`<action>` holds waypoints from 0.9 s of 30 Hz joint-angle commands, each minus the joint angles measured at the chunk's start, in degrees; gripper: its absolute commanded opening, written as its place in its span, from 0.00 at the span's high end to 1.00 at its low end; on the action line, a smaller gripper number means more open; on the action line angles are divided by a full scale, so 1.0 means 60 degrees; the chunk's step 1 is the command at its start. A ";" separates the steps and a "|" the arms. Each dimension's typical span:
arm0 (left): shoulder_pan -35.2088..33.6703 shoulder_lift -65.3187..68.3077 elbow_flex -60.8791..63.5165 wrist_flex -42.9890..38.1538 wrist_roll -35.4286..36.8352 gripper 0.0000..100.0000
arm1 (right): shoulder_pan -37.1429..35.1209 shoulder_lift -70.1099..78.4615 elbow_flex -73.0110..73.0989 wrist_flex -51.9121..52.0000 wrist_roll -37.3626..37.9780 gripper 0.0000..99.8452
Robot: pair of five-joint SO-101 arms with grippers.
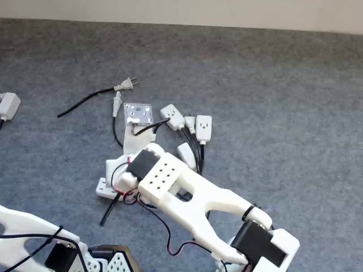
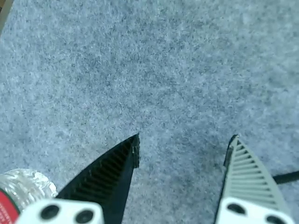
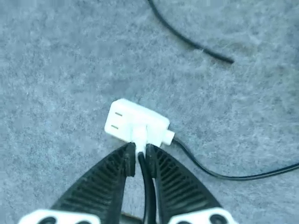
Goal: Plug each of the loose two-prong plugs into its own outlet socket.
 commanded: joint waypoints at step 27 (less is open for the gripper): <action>0.0022 -0.0168 -0.0330 -0.0029 -0.0059 0.70 | -0.0227 -0.0037 -0.0315 0.0740 -0.0088 1.00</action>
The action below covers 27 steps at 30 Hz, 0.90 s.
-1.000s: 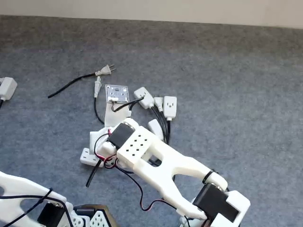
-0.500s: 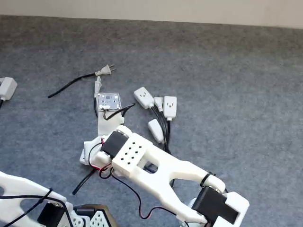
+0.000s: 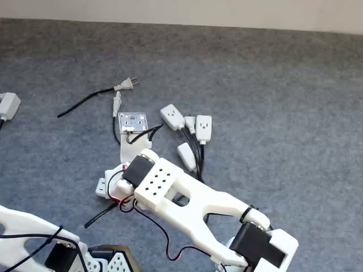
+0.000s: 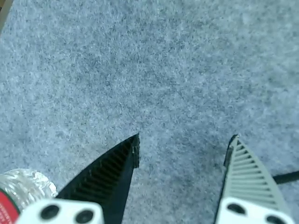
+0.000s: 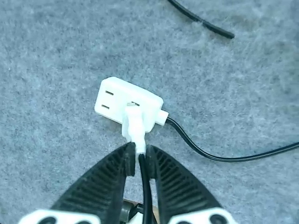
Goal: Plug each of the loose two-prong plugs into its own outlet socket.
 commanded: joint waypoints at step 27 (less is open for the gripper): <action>0.0007 0.0418 -0.0388 -0.0205 -0.0044 0.70 | 0.0022 0.5399 -0.5077 0.2850 -0.0073 1.00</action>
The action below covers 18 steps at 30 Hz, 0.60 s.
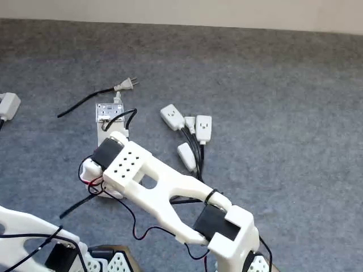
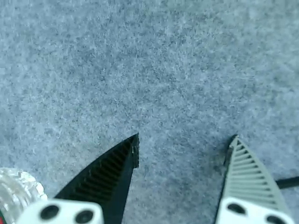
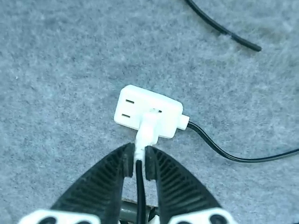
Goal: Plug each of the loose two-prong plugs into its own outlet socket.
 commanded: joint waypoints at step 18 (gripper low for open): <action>0.0344 -0.0037 -0.3114 0.2520 -0.0015 0.71 | 0.0212 0.1824 -0.1707 0.1106 0.0396 1.00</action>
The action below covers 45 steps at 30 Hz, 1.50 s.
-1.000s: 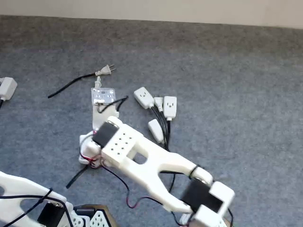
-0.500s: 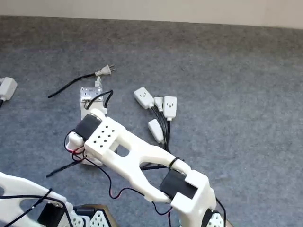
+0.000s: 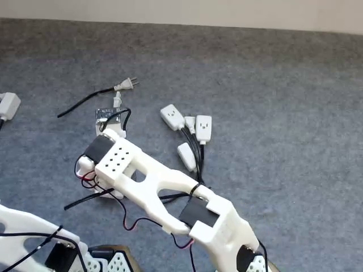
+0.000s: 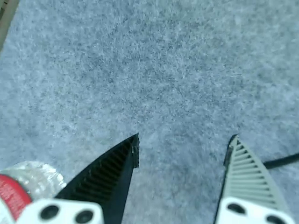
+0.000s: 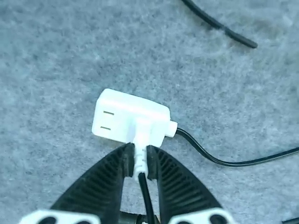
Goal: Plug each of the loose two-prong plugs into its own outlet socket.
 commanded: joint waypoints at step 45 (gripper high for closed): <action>0.9678 -1.4835 1.6110 0.2842 -0.3487 0.77 | 0.8549 -1.5978 1.1905 -0.2029 1.0857 0.96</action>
